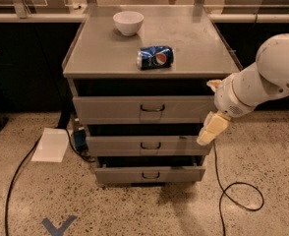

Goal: Open top drawer

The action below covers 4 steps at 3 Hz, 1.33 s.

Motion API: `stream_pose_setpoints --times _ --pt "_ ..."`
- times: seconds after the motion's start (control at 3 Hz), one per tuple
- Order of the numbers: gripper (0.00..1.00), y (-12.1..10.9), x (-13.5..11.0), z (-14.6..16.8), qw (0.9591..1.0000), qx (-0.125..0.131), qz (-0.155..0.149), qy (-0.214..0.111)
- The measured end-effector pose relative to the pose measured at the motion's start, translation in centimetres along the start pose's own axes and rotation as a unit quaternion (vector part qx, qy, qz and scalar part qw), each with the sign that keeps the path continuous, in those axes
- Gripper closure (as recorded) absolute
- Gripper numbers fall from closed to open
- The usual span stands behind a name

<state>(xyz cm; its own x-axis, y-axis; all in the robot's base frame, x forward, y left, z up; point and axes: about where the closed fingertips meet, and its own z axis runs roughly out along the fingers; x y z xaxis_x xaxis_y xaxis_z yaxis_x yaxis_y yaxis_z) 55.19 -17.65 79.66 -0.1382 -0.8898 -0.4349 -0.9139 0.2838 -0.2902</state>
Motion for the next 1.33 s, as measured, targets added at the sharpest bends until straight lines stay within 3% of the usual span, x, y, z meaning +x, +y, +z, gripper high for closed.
stream_pose_setpoints --times 0.33,0.67,1.0,1.33 --pt "0.0 -0.5 -0.9 3.3 0.9985 0.013 -0.052 -0.009" --pt "0.0 -2.0 -2.6 6.5 0.9941 0.033 -0.097 -0.034" --pt "0.0 -3.1 -3.7 9.7 0.9904 0.035 -0.123 -0.052" --pt "0.0 -3.8 -3.6 12.6 0.9899 0.024 -0.127 -0.059"
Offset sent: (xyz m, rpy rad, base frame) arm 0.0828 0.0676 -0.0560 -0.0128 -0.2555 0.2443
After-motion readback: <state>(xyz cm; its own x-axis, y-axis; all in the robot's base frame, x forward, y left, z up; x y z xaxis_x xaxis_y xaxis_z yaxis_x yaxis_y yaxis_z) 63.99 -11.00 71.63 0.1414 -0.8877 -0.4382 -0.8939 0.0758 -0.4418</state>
